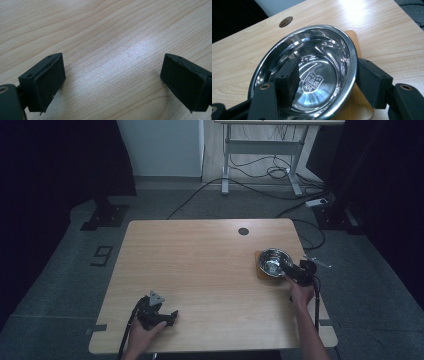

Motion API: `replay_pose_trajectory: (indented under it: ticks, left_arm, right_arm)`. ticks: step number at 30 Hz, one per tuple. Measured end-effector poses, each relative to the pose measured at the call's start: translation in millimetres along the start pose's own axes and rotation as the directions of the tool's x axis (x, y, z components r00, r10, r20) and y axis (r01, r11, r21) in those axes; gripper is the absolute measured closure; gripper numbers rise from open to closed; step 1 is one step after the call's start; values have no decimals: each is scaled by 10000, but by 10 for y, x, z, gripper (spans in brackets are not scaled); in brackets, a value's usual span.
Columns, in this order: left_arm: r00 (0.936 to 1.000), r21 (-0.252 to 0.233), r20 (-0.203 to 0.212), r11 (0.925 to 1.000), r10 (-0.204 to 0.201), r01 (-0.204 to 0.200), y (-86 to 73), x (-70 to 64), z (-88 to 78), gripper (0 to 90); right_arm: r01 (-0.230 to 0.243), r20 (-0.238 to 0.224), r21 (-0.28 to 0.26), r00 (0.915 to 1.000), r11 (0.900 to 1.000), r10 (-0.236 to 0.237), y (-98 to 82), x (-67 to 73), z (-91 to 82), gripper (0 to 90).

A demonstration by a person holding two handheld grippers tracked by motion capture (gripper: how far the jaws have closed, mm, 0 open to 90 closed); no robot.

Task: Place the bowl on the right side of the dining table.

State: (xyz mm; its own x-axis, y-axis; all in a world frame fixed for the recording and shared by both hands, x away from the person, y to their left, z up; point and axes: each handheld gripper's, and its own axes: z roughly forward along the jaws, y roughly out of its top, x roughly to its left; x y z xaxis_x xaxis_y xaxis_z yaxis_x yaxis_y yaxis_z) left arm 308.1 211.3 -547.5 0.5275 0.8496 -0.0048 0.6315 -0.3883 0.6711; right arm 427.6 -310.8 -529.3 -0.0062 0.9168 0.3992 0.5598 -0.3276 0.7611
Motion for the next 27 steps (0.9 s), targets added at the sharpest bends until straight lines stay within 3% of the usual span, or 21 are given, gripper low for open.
replay_pose_trajectory:
  ticks: [6, 10, 19, 23, 27]
  left_arm:
    - [10000, -21, 8, 10000, 30, -30, -4, -5, -5, 62]
    - [10000, -23, 19, 10000, 30, -30, -5, -7, -6, 63]
    - [10000, -20, 34, 10000, 35, -35, -6, -10, -6, 63]
    - [10000, -23, 42, 10000, 43, -43, -6, -10, -6, 62]
    - [10000, -22, 42, 10000, 43, -43, -6, -10, -6, 62]
  right_arm:
    - [-8, -129, -13, 9999, 10000, 8, -10, 7, -145, 339]
    - [308, -266, -199, 9992, 9993, -313, -42, 67, -275, 335]
    - [871, -812, -14, 9929, 9962, -870, -134, 180, -551, 322]
    - [1391, -1149, 145, 9839, 9902, -1366, -218, 270, -660, 322]
    - [1867, -1744, 393, 9686, 9816, -1773, -374, 365, -742, 322]
